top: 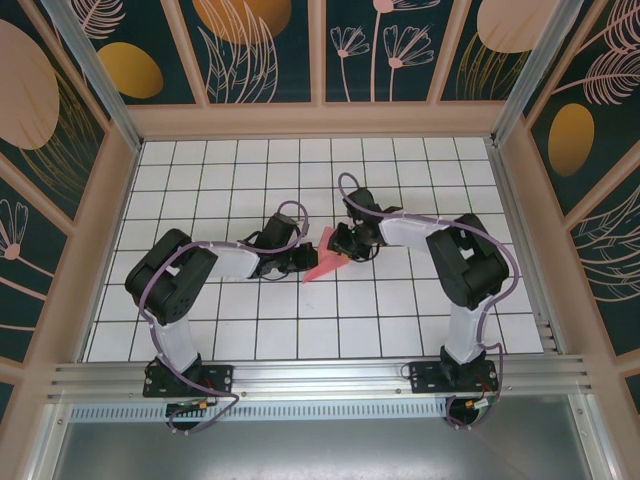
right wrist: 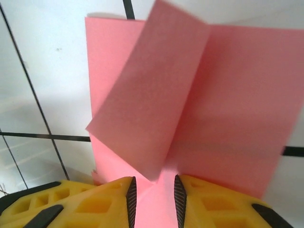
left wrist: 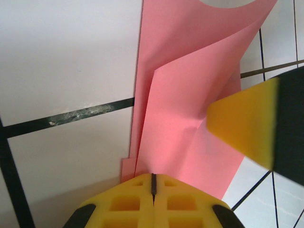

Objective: Fold a paper plane with a square sheet of paper (pick it up from the middle)
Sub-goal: Fourth fold the wing at the center of the table.

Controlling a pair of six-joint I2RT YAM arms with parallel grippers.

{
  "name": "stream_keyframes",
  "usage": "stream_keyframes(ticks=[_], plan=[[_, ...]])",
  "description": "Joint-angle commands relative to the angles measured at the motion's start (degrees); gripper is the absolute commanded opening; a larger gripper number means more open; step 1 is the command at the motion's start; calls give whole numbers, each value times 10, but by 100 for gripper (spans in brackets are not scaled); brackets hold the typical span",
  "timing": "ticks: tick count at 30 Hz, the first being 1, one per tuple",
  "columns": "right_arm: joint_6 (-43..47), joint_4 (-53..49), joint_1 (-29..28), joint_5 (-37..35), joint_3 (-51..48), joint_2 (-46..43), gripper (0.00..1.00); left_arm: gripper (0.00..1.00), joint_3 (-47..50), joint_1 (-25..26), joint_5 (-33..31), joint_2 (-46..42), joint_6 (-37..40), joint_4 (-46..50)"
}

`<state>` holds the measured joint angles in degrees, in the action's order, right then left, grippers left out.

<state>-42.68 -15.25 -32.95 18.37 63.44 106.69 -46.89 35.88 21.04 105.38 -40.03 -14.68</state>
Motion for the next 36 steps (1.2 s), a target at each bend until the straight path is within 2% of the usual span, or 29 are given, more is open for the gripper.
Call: stream_keyframes(ticks=[1,5,10,15,25,35,36], plan=[[-5,27,6,-17,-18,-75,33,0,7,-4,-14,30,26,71],[21,74,6,4,-47,-108,33,0,2,-4,-11,32,29,77],[35,110,-3,53,-57,-76,13,0,-1,-4,-13,36,32,82],[39,142,-10,82,-64,-45,3,0,-2,-4,-16,40,29,87],[58,151,-11,105,-66,6,1,0,-7,-4,-22,45,23,98],[97,136,13,55,-70,26,0,0,-5,-4,-28,44,33,118],[100,143,34,52,-71,28,0,0,-4,-4,-27,44,34,120]])
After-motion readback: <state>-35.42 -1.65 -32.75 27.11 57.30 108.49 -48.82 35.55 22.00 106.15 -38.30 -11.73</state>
